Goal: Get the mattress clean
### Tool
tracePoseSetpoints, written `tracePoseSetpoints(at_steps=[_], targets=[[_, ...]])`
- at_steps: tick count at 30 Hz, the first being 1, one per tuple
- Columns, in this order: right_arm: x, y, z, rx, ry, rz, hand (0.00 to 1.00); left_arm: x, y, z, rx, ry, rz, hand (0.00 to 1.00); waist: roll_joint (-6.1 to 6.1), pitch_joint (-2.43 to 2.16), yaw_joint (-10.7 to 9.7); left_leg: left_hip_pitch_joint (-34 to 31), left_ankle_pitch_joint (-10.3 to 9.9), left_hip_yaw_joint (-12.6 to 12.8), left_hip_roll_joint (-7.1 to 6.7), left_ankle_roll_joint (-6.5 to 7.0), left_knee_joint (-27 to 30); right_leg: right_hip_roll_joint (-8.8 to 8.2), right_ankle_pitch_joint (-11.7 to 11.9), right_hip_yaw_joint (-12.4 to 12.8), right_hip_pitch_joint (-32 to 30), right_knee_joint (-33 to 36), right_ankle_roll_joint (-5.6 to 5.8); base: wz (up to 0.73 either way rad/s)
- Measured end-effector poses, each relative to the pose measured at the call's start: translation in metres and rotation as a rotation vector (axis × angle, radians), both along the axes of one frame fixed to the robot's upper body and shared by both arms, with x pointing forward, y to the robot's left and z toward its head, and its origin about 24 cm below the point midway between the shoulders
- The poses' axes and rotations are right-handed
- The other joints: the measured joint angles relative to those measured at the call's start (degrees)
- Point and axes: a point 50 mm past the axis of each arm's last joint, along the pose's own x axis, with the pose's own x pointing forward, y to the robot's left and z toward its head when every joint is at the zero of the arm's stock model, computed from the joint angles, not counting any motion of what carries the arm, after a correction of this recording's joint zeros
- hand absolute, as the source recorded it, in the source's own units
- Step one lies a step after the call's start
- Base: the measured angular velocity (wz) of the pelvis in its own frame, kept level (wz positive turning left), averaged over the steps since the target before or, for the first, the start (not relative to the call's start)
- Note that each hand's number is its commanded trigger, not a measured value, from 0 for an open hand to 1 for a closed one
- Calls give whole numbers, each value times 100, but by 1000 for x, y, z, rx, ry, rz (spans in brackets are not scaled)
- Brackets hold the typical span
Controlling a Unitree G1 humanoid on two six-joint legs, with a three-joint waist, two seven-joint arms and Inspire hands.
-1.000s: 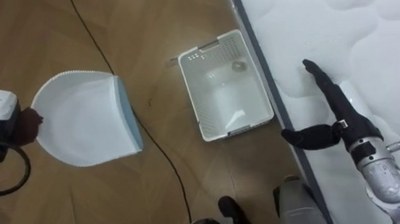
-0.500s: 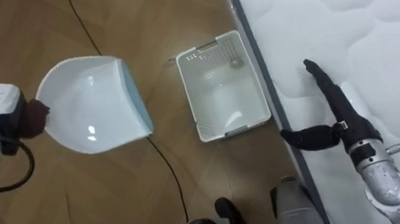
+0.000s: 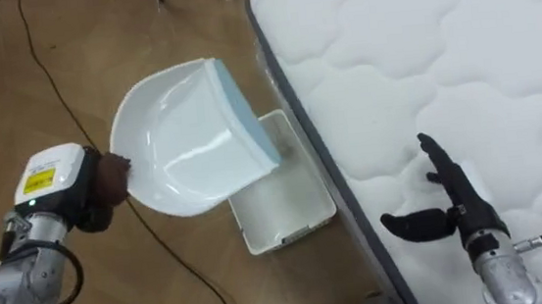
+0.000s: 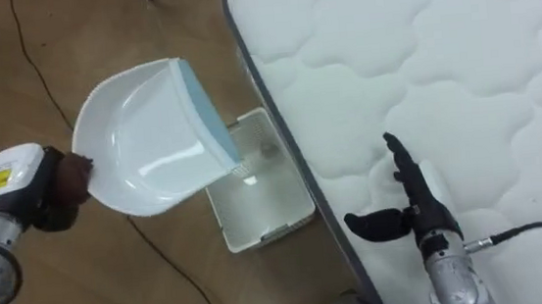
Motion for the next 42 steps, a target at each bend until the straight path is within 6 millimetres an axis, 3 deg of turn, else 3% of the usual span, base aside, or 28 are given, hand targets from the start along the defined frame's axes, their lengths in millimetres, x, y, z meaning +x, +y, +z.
tracePoseSetpoints(at_steps=[4,7,9,11,12,13,14,15,16,17,19,20,21,22,23,24,25,28,31,32,33,34,35,36,37,39,40,42], targets=[[-13,-12,0,-12,-4,-85,0,-1,-3,4,-104,-41,24,100,-78,-46,26,413,-20,178,41,27,-325,85,239,203,248,-403,83,-51],[-11,-10,1,-6,-9,-83,0,-13,-11,0,-174,-67,45,100,-180,-83,174,959,-89,679,133,54,-785,76,567,12,360,-688,104,-127],[-8,-2,-1,31,-10,-83,0,-24,-22,-12,-248,-54,72,100,-298,-98,440,1448,-150,1356,252,71,-1031,-151,914,-1118,410,-825,-157,-187],[-3,7,0,55,-21,-57,0,-30,-28,-15,-274,-54,71,100,-366,-98,484,1622,-169,1630,310,91,-1165,-200,1202,-1815,488,-1112,-385,-165],[0,11,1,65,-33,-47,0,-30,-31,-13,-281,-63,59,100,-383,-98,457,1648,-160,1869,409,97,-1299,-93,1474,-1994,565,-1423,-460,-139],[1,13,1,72,-35,-46,0,-30,-32,-12,-285,-68,55,100,-401,-111,464,1677,-143,2115,517,116,-1351,-71,1553,-2165,598,-1506,-504,-125],[0,13,0,76,-32,-48,0,-29,-36,-13,-303,-70,57,100,-388,-103,480,1832,-136,2628,637,105,-1435,-140,1371,-2568,691,-1201,-514,-128],[-1,13,0,75,-29,-49,0,-31,-41,-16,-333,-66,63,100,-401,-108,507,2081,-106,3089,658,66,-1608,-235,1015,-2809,915,-775,-515,-131],[0,13,0,74,-32,-48,0,-32,-43,-17,-348,-66,67,100,-404,-108,546,2175,-103,3333,656,62,-1665,-312,854,-2878,1018,-587,-479,-137],[1,14,1,76,-35,-42,0,-32,-45,-17,-376,-70,73,100,-421,-117,614,2289,-110,3779,658,61,-1703,-443,606,-2997,1210,-319,-346,-134],[4,20,1,86,-37,-17,0,-29,-45,-12,-409,-94,80,100,-540,-100,652,2346,-134,4064,637,90,-1571,-563,437,-3109,1342,-459,-269,-125],[4,24,0,89,-32,-1,0,-28,-47,-11,-432,-99,84,100,-591,-72,744,2330,-147,3849,651,114,-1408,-476,431,-3049,1351,-712,-320,-111],[5,25,0,90,-31,6,0,-29,-49,-13,-444,-96,88,100,-596,-75,827,2306,-154,3602,661,126,-1324,-396,457,-2908,1368,-832,-364,-157],[8,30,1,93,-37,27,0,-30,-51,-15,-461,-91,94,100,-620,-71,959,2116,-157,3088,697,129,-976,-260,507,-2650,1481,-1120,-451,-132],[14,34,5,96,-57,46,0,-29,-55,-15,-481,-89,90,100,-604,-61,866,1796,-204,2594,761,87,-689,-179,550,-2473,1510,-1322,-467,-93],[15,36,6,102,-67,45,0,-27,-61,-15,-497,-81,63,100,-595,-57,713,1534,-180,2189,780,76,-806,-163,565,-2444,1482,-1313,-455,-31],[15,36,6,104,-67,46,0,-26,-63,-14,-506,-82,50,100,-604,-60,693,1445,-171,2075,827,52,-882,-149,559,-2423,1454,-1275,-446,-27],[9,40,7,118,-72,62,0,-30,-68,-20,-524,-58,47,100,-706,-113,608,1588,-166,2619,955,40,-792,-188,562,-2586,1469,-1279,-401,-35],[7,40,9,134,-79,73,0,-40,-68,-29,-552,-17,68,100,-710,-114,599,1815,-166,2937,1027,39,-700,-169,604,-2609,1476,-1319,-434,-57],[7,40,9,134,-79,76,0,-43,-68,-31,-575,-5,78,92,-690,-104,616,1897,-169,2945,1058,33,-675,-125,629,-2555,1483,-1324,-480,-75],[8,41,10,136,-78,84,0,-44,-67,-32,-595,-3,88,76,-666,-90,641,1955,-164,2864,1060,19,-672,-61,641,-2391,1470,-1324,-527,-80],[8,41,10,137,-77,88,0,-44,-67,-32,-604,-3,94,52,-648,-84,645,1964,-163,2748,1054,15,-655,-12,640,-2274,1463,-1325,-543,-94],[10,40,11,137,-78,98,0,-45,-66,-32,-612,-5,102,19,-612,-78,717,1967,-156,2344,972,3,-617,114,614,-1960,1419,-1318,-570,-115],[11,40,12,138,-78,107,0,-46,-65,-33,-614,-6,108,0,-593,-84,786,1959,-122,1753,884,-56,-590,227,633,-1679,1375,-1300,-603,-122],[12,40,13,139,-82,113,0,-48,-63,-33,-616,-8,116,0,-572,-93,791,1950,-114,1414,823,-68,-582,290,644,-1538,1373,-1296,-618,-120],[12,39,15,137,-86,121,0,-53,-60,-36,-621,-6,132,0,-517,-118,781,1975,-101,395,634,-85,-551,497,706,-1106,1458,-1300,-694,-97],[12,38,15,134,-86,121,0,-54,-61,-36,-623,-7,130,0,-518,-125,765,1990,-94,238,581,-106,-560,519,713,-1013,1469,-1295,-705,-84],[12,33,17,119,-88,116,0,-55,-65,-35,-646,-22,110,0,-522,-120,859,1933,10,-108,294,-242,-1093,611,761,-586,1477,-1290,-704,-95]])
